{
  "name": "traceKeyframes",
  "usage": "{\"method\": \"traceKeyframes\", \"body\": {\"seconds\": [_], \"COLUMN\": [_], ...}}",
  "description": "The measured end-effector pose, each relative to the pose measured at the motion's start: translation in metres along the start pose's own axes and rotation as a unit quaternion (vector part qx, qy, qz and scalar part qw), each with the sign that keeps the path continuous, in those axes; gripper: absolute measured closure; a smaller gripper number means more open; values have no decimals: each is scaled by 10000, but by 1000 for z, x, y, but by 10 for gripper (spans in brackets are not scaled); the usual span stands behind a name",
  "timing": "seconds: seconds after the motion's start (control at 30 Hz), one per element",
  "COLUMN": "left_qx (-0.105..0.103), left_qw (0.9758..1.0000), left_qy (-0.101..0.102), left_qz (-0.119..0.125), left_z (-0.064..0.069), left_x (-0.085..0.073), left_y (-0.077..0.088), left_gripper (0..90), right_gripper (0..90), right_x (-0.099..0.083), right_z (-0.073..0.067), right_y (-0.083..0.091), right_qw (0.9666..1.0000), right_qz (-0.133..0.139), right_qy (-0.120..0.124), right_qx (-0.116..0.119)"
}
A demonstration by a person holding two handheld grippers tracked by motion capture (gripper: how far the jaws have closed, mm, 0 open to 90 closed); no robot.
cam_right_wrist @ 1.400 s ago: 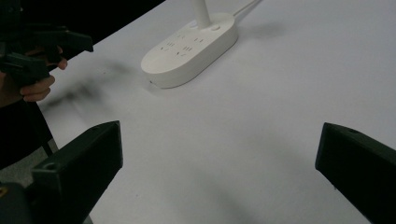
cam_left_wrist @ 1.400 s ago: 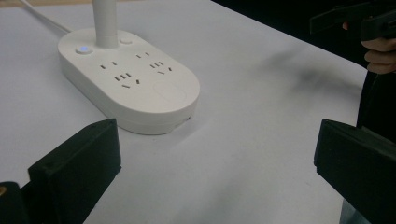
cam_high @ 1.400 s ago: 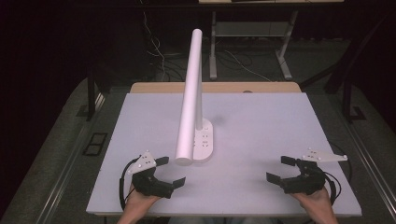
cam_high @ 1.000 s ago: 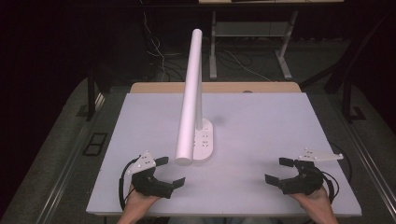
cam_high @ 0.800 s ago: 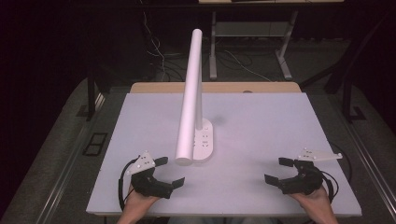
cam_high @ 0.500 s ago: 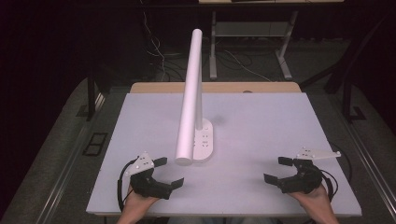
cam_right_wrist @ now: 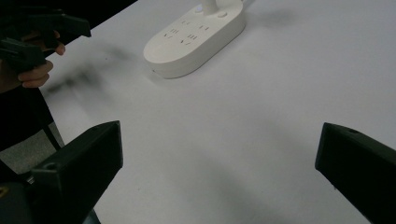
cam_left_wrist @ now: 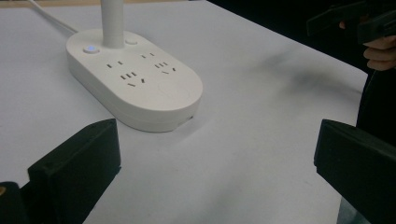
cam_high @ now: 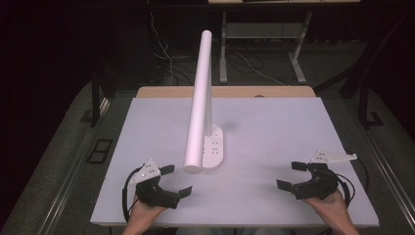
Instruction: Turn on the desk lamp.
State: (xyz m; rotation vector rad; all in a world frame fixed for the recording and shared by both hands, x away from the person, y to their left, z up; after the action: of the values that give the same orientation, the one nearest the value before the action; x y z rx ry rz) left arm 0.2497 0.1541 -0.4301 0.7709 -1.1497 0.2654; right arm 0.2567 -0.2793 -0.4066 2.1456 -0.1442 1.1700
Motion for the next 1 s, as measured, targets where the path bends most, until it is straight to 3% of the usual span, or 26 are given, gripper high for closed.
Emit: {"method": "traceKeyframes", "body": {"seconds": [0.63,1.0], "left_qx": [3,0], "left_qw": [10000,10000], "left_qy": [-19,-3], "left_qz": [-23,-7], "left_z": [0,1], "left_x": [0,0], "left_y": [0,0], "left_gripper": [0,0], "right_gripper": [5,5], "right_x": [36,53], "right_z": [-6,-4], "right_y": [-7,-18], "right_qw": [9992,9983], "right_qz": [-167,-382], "right_qy": [357,410], "right_qx": [113,186]}}
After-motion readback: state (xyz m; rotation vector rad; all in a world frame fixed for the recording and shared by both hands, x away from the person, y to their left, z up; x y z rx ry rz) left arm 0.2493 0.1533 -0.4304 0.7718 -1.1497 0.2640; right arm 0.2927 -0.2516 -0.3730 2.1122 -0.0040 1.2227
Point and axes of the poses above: each handheld gripper's, and its own axes: y roughly backward along the jaws, x roughly out of its top, z roughly to its right, the point moved 2 cm from there along -y, roughly forward along the jaws, and after that the axes turned 5 degrees about x, right-handed, at the moved point
